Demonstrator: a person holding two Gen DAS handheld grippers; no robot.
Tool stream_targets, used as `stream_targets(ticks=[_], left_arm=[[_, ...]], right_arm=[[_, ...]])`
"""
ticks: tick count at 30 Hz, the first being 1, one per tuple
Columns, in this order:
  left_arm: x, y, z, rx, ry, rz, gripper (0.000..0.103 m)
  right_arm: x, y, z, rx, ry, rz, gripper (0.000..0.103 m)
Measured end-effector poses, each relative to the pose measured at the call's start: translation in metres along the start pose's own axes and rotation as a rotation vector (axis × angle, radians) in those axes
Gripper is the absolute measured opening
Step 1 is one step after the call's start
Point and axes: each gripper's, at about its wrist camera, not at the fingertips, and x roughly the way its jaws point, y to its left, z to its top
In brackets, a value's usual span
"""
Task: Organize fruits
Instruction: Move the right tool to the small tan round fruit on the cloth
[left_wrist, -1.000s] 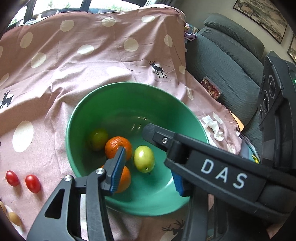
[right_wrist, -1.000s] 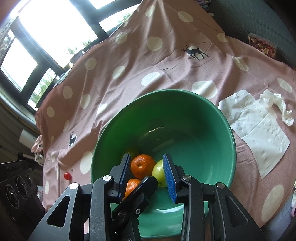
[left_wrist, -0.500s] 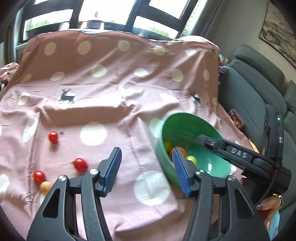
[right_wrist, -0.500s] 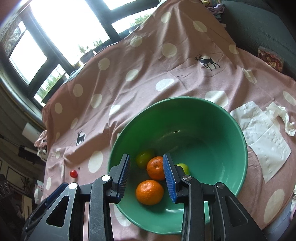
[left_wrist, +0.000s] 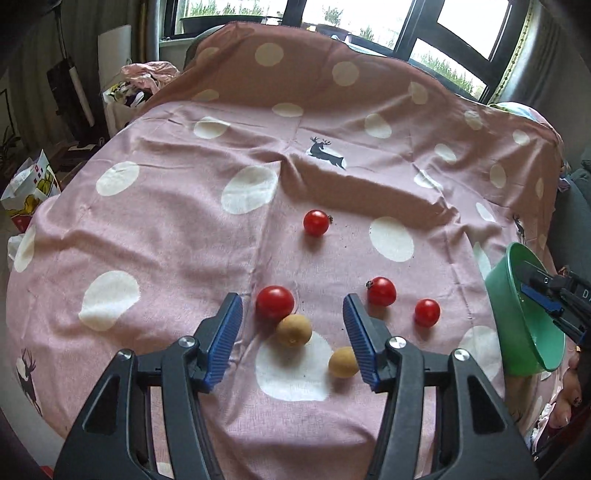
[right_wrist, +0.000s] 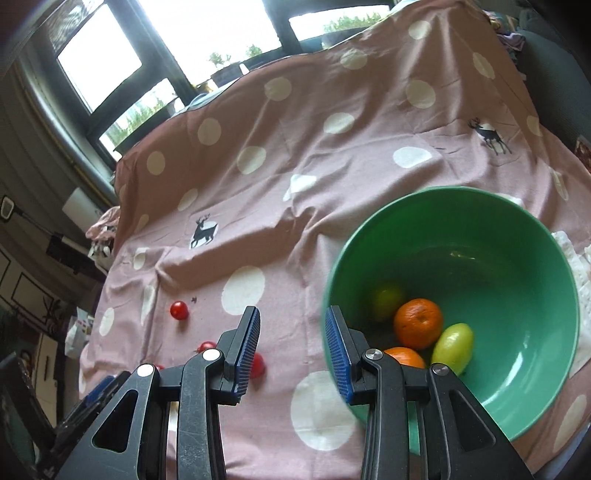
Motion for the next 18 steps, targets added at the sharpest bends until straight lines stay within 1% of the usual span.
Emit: stream_targets(ticks=[2, 4, 7, 10, 12, 15, 16, 18], left_arm=[[0.005, 0.002, -0.002, -0.010, 0.021, -0.018, 0.050], [0.010, 0.000, -0.004, 0.003, 0.028, -0.033, 0.047], [0.020, -0.003, -0.007, 0.020, 0.062, -0.028, 0.042], [0.028, -0.003, -0.008, 0.018, 0.083, -0.026, 0.031], [0.031, 0.000, -0.009, 0.011, 0.093, -0.036, 0.026], [0.035, 0.003, -0.009, -0.010, 0.109, -0.051, 0.023], [0.036, 0.004, -0.008, -0.014, 0.112, -0.047, 0.020], [0.039, 0.006, -0.009, -0.013, 0.115, -0.035, 0.020]], right_arm=[[0.013, 0.012, -0.003, -0.018, 0.040, 0.037, 0.037], [0.028, 0.025, -0.007, -0.036, 0.094, 0.075, 0.037], [0.049, 0.040, -0.016, -0.057, 0.172, 0.097, 0.037], [0.062, 0.059, -0.029, -0.111, 0.253, 0.118, 0.037], [0.066, 0.070, -0.038, -0.157, 0.303, 0.171, 0.037], [0.072, 0.082, -0.051, -0.204, 0.362, 0.217, 0.037], [0.075, 0.086, -0.055, -0.219, 0.377, 0.219, 0.037], [0.078, 0.090, -0.060, -0.235, 0.394, 0.210, 0.036]])
